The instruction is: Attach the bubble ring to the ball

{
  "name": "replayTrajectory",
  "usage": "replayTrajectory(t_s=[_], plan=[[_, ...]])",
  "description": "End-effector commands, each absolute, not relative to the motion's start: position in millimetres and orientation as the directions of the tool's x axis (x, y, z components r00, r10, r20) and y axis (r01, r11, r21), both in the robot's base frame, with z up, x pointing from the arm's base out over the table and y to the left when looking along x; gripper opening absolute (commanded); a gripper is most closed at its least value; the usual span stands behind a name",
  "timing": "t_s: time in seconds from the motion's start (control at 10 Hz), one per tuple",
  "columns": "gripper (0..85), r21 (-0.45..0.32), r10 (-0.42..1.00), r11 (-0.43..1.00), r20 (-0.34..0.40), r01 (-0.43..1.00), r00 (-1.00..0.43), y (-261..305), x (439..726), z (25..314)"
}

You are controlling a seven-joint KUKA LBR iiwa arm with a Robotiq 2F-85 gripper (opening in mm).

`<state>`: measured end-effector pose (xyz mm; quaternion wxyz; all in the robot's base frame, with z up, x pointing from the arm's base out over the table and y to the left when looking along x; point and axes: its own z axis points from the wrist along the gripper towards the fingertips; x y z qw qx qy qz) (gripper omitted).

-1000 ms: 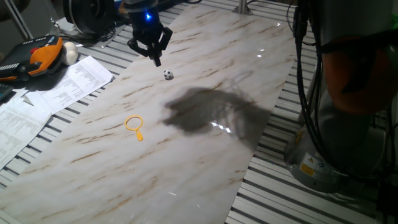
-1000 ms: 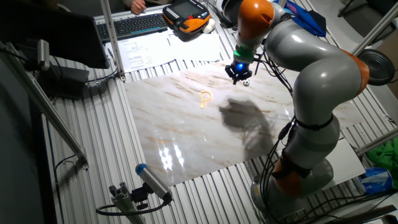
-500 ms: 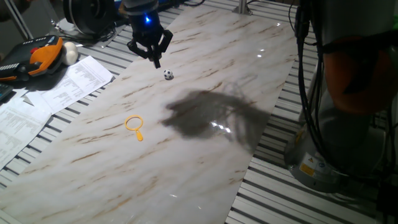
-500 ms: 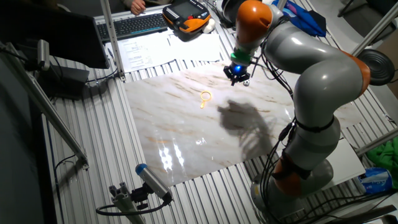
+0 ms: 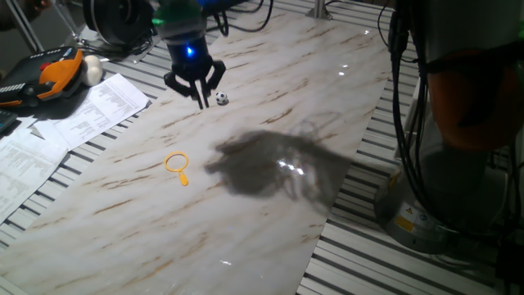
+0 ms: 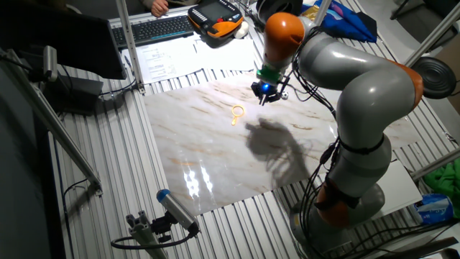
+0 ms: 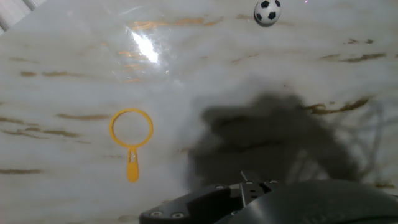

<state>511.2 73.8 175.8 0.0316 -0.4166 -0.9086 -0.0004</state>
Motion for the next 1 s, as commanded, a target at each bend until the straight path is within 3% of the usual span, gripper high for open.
replayTrajectory(t_s=[0.0,0.1,0.9], plan=[[17.0,-0.022,0.775,0.631,0.055,0.775,-0.629,76.9,513.4,167.8],[34.0,-0.019,0.792,0.609,0.053,0.793,-0.608,81.1,516.6,158.8],[34.0,0.040,0.866,0.500,-0.005,0.865,-0.500,115.7,538.5,86.1]])
